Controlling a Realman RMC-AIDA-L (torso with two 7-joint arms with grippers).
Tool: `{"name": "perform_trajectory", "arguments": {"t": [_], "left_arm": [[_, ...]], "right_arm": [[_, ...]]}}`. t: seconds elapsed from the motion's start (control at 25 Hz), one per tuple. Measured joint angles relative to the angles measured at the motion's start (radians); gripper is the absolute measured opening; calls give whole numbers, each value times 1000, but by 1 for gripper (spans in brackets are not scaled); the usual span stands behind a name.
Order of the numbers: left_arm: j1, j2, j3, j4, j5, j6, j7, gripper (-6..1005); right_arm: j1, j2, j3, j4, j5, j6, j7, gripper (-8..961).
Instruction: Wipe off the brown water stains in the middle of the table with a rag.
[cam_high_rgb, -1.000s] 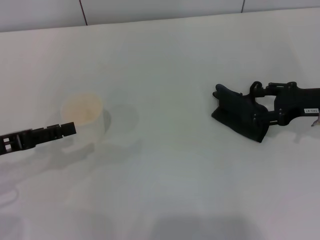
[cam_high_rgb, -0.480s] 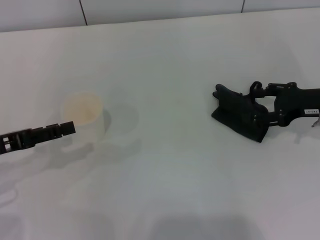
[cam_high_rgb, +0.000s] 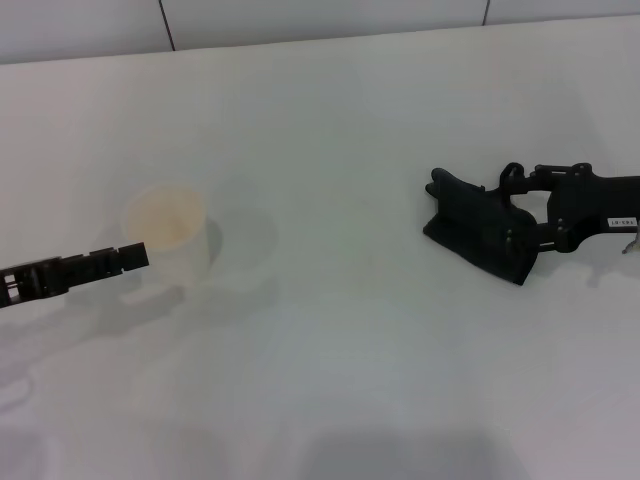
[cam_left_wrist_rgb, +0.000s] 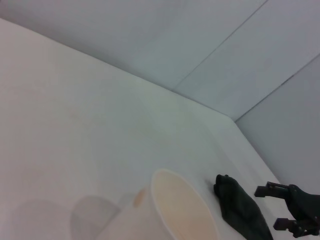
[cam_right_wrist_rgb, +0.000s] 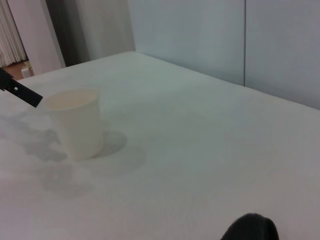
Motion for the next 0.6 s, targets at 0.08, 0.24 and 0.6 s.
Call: {"name": "perform_trajectory", "arguments": {"t": [0.08,0.24,0.6], "left_arm": [[0,0,0,0,0,-7,-2,892],[4,2,0,0,0,-20,-5,892],[4,2,0,0,3,-32,-8,892]], "right_arm": [[-2,0,0,0,1,0,0,860],[-3,-2,0,0,5,-1,0,859],[-3,-2,0,0,6,-1,0,860]]}}
